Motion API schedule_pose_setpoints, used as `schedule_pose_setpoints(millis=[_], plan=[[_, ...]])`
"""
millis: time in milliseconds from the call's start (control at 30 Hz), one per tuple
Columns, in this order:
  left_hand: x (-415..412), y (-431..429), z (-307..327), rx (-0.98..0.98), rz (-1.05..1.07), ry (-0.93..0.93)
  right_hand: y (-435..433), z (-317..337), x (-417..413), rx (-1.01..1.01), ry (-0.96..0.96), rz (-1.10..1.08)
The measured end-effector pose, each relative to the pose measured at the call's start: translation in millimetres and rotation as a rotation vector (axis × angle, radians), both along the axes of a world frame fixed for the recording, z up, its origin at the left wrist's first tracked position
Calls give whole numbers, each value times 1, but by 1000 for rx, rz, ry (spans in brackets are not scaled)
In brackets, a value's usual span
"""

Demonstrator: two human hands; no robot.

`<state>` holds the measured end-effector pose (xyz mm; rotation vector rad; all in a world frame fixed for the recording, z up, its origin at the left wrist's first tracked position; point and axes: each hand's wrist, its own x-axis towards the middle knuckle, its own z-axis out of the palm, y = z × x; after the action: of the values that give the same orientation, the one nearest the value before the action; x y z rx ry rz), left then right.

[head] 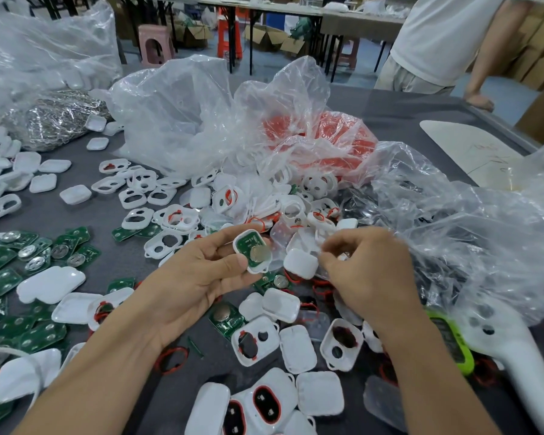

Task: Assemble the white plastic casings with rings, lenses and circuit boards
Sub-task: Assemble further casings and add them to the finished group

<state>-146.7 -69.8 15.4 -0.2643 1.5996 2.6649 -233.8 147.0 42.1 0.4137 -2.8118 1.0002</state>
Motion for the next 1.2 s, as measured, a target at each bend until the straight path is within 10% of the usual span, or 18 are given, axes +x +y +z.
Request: schedule_pose_setpoints(millis=[333,633,1200], plan=[[0,2,1,-23,31,-20,-17,-8,10,246,-36,46],[2,3,0,-136,56,-18,-28,-3,25,-327,-111,245],[2,12,-3,-219,118,3,-47,-7,48,-100,114,216]])
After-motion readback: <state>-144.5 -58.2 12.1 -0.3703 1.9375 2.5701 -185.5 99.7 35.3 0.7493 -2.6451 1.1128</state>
